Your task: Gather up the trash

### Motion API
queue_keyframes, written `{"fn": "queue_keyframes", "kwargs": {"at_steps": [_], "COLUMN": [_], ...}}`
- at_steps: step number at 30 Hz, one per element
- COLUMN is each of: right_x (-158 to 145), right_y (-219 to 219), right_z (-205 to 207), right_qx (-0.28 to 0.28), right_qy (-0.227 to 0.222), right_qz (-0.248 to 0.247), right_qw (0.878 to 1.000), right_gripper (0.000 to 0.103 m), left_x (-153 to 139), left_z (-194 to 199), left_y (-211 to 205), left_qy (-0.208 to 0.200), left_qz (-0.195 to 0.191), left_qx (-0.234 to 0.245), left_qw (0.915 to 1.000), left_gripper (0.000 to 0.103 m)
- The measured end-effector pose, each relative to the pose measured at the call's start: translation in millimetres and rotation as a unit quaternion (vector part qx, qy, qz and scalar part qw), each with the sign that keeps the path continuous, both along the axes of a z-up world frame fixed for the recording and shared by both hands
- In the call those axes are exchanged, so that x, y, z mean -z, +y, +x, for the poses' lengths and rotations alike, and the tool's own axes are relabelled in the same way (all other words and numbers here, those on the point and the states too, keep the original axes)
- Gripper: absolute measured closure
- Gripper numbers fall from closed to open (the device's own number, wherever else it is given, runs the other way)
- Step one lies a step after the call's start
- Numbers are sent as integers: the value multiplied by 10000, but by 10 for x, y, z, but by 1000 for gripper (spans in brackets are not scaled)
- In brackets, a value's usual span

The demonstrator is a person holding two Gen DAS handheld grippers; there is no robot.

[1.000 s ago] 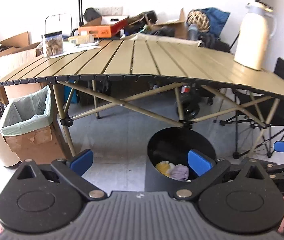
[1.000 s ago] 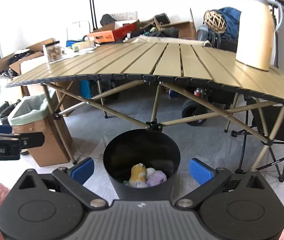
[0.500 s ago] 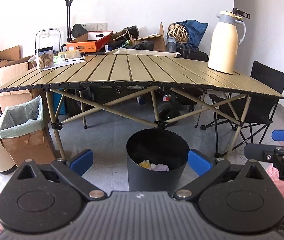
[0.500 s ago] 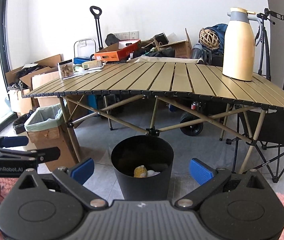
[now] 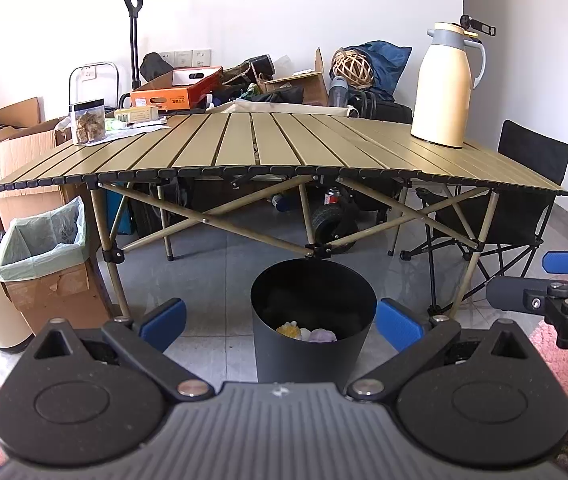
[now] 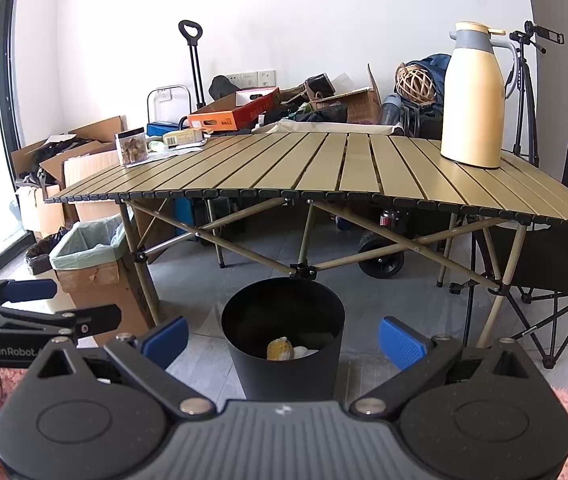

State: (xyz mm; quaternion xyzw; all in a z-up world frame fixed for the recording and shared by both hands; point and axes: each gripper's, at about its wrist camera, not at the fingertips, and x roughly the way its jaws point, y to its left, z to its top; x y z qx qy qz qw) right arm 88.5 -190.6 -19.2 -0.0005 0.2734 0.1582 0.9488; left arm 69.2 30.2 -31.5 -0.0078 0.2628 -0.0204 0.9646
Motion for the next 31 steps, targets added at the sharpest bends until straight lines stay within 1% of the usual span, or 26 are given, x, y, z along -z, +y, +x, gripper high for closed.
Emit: {"fn": "queue_keyframes", "kwargs": {"at_steps": [23, 27, 31], "right_x": [-8, -8, -10], "right_y": [24, 24, 25], "right_z": [12, 14, 13], "right_qx": [-2, -4, -4], "right_qy": [3, 8, 5], "right_qz": [-27, -28, -31], "right_qw": [10000, 10000, 10000], "right_gripper": [1, 1, 1], "left_x": [-1, 4, 3], "left_z": [13, 17, 18], "left_y": [7, -28, -28], "left_qy": [-11, -17, -38], "left_qz": [5, 133, 121], "left_qx": [-10, -72, -41], "left_qw": [10000, 9999, 9999], "left_gripper": [0, 0, 0]}}
